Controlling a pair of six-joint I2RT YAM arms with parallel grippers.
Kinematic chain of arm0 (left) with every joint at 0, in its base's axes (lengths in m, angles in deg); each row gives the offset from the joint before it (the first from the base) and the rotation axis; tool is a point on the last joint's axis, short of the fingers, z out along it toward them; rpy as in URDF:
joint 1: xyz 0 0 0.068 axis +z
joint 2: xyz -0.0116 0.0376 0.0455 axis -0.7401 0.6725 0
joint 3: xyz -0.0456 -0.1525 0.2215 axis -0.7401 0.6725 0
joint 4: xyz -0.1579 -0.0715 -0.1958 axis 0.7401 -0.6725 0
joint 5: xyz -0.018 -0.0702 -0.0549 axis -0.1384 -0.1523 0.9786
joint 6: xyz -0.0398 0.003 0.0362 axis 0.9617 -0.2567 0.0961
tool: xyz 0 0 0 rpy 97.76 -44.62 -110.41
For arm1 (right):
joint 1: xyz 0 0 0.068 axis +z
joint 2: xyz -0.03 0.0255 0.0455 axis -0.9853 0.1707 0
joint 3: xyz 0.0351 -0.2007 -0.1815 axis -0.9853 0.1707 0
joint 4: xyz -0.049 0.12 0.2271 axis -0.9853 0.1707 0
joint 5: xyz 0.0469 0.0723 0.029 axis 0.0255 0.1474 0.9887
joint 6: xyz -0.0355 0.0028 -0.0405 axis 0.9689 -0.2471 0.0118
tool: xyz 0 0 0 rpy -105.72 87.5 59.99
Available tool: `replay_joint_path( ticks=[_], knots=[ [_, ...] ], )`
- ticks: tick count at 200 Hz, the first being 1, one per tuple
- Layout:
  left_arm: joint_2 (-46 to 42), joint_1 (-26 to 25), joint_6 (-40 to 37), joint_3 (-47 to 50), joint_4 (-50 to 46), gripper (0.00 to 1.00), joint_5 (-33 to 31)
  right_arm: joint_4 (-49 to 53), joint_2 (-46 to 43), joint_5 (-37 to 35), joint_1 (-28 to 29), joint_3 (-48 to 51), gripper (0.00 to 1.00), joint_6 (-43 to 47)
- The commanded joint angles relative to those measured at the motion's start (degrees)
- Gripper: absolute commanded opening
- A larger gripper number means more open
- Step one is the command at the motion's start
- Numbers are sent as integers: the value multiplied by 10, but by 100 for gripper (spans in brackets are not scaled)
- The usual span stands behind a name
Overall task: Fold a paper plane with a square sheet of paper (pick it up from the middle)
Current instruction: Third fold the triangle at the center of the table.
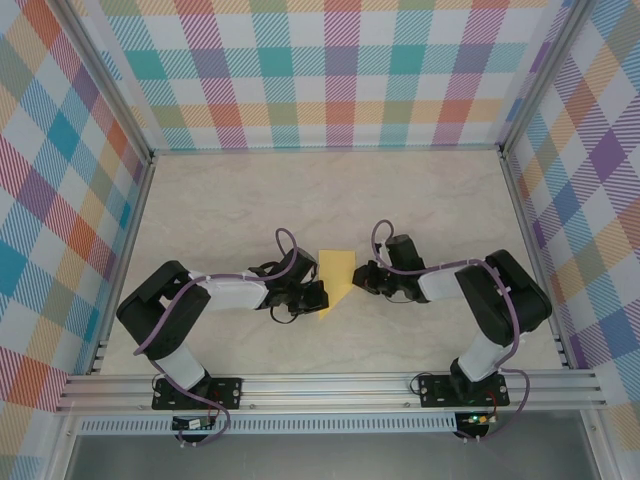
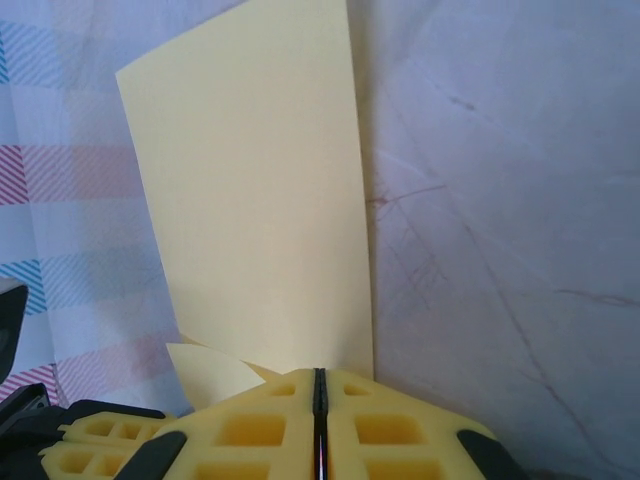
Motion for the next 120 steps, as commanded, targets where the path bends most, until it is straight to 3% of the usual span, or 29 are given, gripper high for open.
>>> replay_joint_path(
  ticks=[1, 27, 51, 120],
  knots=[
    [26, 4, -11, 23, -88, 6, -48, 5, -28, -45, -14, 11, 11, 26],
    [27, 3, -13, 23, -85, 6, -43, 21, -62, -45, -14, 10, 12, 25],
    [28, 3, -14, 23, -85, 6, -43, 23, -68, 1, -10, -2, 14, 19],
    [24, 3, -15, 21, -88, 7, -43, 43, 3, 37, 39, -54, 12, 11]
  ],
)
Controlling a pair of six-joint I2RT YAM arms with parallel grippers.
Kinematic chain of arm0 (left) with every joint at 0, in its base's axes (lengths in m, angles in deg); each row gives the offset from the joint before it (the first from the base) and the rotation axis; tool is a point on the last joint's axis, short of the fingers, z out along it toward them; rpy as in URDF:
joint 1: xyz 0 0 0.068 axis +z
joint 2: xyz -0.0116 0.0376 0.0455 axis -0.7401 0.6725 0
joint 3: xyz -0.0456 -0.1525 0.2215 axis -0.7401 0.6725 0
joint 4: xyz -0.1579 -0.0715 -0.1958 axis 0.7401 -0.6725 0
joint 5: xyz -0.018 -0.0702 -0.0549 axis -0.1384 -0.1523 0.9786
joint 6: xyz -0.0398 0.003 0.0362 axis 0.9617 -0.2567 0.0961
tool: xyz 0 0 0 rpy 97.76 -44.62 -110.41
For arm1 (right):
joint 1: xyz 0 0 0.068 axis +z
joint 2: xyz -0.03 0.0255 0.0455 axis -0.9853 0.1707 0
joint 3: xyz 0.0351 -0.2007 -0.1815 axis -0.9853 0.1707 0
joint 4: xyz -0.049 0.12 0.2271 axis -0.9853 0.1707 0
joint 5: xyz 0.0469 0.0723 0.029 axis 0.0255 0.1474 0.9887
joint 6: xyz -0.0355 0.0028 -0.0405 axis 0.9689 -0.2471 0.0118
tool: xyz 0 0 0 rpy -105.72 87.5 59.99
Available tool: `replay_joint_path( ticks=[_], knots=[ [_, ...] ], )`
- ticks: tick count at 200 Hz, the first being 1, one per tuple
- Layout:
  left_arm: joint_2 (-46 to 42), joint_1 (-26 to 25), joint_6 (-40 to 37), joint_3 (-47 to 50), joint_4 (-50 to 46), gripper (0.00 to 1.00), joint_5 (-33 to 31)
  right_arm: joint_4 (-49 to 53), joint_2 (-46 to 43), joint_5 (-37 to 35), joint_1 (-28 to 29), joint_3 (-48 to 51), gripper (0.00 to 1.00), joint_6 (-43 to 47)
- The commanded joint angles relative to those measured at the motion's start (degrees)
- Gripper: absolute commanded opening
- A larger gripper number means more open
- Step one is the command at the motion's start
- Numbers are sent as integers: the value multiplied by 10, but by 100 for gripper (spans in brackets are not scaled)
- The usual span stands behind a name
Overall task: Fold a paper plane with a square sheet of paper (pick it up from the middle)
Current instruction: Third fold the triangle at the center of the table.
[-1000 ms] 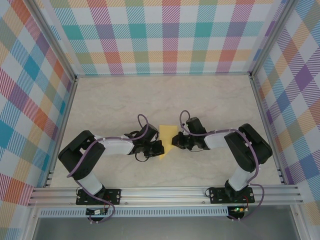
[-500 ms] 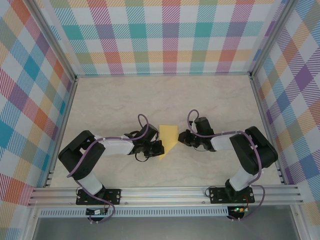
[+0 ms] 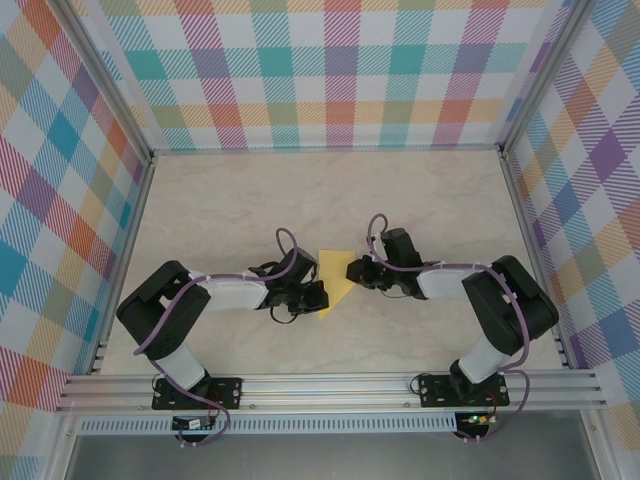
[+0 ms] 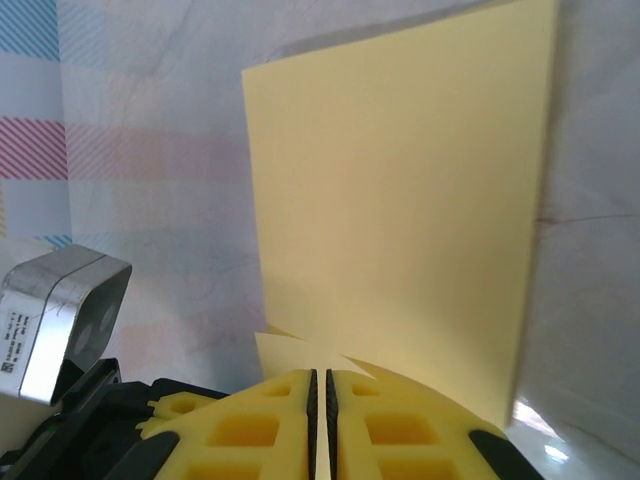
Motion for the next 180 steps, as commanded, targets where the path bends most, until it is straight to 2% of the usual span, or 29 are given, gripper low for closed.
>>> replay_joint_path(
  ticks=[1, 83, 127, 144, 180],
  knots=[
    [24, 3, -12, 21, -89, 7, -43, 8, 28, 20, 11, -17, 12, 0],
    [21, 3, -14, 24, -89, 7, -40, 20, 38, -79, -3, 18, 11, 4],
    [20, 3, -18, 23, -89, 7, -38, 24, 2, -75, -23, 13, 12, 9],
    [20, 3, -19, 24, -87, 7, -36, 13, -14, -47, -23, 12, 14, 6],
    [21, 2, -18, 24, -79, 7, -32, 16, -17, 4, 10, -5, 15, 2]
  ],
)
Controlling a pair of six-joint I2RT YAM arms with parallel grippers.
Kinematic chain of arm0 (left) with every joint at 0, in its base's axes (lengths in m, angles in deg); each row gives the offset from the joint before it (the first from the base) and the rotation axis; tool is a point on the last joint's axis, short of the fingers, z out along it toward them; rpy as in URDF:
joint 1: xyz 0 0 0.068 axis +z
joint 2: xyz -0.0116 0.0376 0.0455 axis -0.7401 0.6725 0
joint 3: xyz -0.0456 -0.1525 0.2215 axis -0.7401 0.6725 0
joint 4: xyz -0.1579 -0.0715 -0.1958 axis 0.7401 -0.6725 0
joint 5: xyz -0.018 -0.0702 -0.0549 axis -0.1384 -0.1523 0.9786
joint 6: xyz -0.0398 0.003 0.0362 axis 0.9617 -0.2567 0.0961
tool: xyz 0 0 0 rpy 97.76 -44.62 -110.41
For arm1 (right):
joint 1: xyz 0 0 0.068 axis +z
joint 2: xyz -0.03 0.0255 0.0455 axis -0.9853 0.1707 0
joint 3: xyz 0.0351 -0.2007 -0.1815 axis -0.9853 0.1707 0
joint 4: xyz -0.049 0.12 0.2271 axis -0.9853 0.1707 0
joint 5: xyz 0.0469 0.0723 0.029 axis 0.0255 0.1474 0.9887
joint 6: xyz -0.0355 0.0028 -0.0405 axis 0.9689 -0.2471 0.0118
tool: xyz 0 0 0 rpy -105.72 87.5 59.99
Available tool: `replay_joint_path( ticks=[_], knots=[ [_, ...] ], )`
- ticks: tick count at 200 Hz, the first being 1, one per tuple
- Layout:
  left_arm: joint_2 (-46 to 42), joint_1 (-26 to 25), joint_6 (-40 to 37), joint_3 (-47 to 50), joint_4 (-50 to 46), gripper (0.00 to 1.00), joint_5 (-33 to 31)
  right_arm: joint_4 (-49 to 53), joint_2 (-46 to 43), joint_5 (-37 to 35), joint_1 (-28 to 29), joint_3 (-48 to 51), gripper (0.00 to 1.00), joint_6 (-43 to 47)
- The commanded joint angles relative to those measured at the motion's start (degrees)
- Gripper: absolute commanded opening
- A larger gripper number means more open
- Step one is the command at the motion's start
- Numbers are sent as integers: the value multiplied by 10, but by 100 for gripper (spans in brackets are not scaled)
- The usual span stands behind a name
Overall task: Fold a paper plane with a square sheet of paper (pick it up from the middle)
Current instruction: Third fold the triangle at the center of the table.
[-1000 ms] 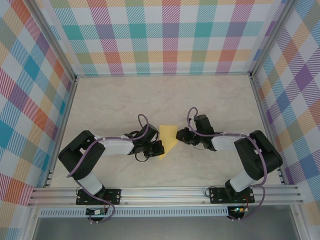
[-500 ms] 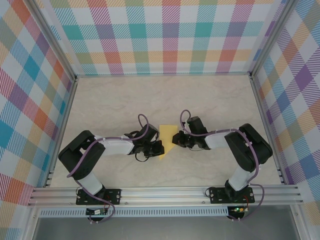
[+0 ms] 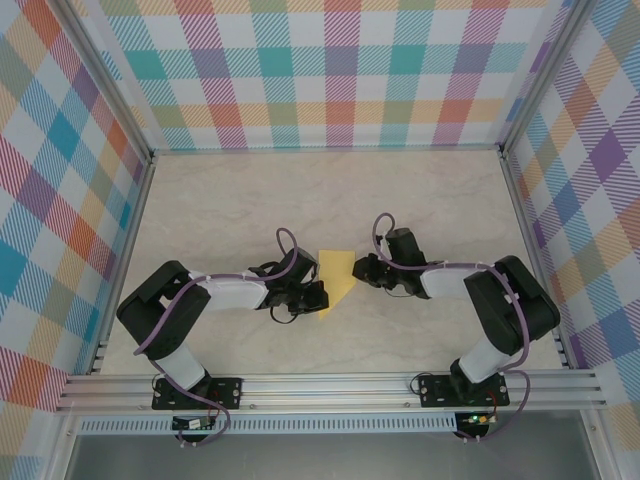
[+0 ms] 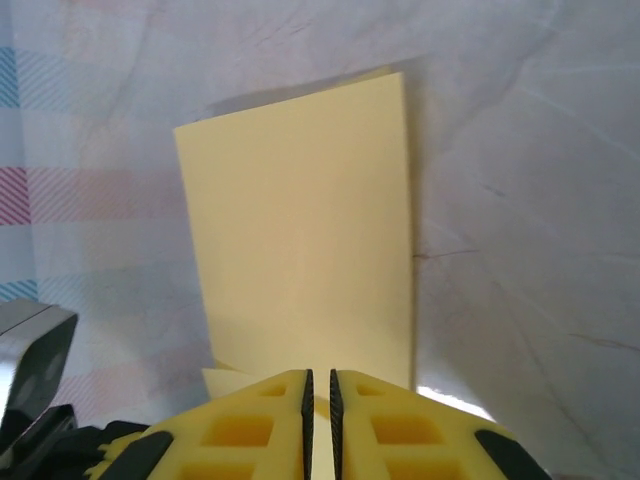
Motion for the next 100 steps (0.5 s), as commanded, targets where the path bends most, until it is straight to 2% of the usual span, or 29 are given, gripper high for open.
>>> replay_joint_path(
  ticks=[1, 50, 100],
  knots=[
    [21, 2, -13, 24, -79, 7, -32, 4, -3, 45, 26, -15, 15, 3],
    [20, 2, -16, 20, -85, 7, -33, 8, 48, 74, 52, -34, 13, -3],
    [8, 2, -21, 15, -89, 9, -25, 65, 71, 38, 52, -45, 10, 15]
  ],
)
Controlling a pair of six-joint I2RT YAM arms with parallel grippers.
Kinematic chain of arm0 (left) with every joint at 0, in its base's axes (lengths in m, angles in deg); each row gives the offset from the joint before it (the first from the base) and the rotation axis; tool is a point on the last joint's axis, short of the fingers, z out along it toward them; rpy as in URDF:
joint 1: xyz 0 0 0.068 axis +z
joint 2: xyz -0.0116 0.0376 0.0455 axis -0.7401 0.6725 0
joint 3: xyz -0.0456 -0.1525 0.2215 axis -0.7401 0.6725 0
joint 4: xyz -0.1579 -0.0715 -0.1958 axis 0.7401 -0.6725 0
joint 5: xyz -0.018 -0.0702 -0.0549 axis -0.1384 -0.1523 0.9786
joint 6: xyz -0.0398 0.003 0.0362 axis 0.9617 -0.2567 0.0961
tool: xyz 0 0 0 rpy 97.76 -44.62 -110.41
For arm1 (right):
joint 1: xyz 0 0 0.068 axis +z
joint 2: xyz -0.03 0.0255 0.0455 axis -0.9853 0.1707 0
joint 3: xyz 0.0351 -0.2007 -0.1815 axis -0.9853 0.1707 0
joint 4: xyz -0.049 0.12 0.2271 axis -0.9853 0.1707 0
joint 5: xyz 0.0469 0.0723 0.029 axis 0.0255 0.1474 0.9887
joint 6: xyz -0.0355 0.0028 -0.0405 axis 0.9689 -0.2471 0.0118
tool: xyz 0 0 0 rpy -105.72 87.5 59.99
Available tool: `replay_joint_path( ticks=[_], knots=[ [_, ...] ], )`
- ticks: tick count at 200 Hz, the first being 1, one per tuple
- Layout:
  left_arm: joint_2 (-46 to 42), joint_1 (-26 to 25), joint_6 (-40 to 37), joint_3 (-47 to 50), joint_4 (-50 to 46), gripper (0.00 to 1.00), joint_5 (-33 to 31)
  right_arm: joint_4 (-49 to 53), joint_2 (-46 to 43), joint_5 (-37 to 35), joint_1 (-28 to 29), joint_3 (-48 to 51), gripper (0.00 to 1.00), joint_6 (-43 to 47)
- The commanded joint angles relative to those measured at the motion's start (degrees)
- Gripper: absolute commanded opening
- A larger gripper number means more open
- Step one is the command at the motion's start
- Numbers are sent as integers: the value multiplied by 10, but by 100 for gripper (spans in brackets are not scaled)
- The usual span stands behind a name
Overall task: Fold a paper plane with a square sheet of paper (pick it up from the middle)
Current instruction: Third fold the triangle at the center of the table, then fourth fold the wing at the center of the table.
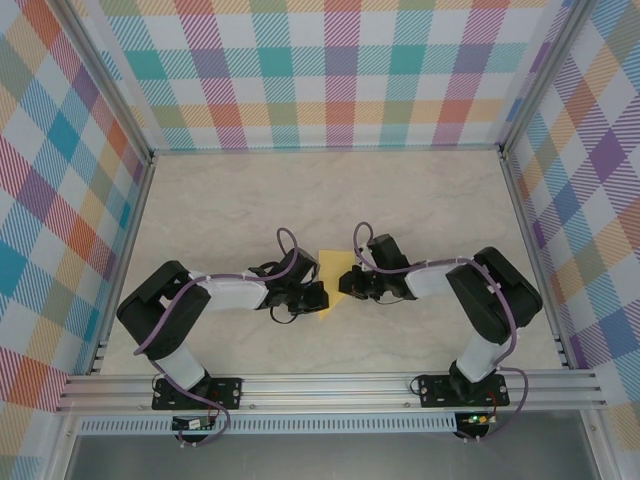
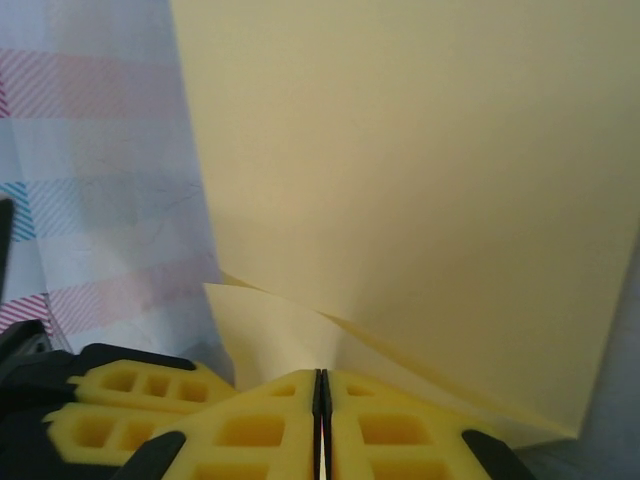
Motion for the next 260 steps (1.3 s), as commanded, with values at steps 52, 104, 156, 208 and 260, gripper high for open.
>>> replay_joint_path(
  ticks=[52, 104, 156, 208, 260],
  knots=[
    [-54, 4, -21, -39, -137, 10, -18, 43, 12, -21, 0, -10, 9, 12],
    [-32, 8, 27, -60, -50, 11, 47, 46, 11, -26, 0, -15, 9, 7],
    [33, 8, 78, -46, 51, 11, 80, 47, 13, -27, 0, -15, 8, 7],
    [70, 8, 87, -15, 72, 12, 84, 54, 18, -30, 0, -16, 9, 8],
    [49, 7, 74, 31, 44, 12, 73, 66, 20, -42, 0, -17, 8, 9]
  ],
)
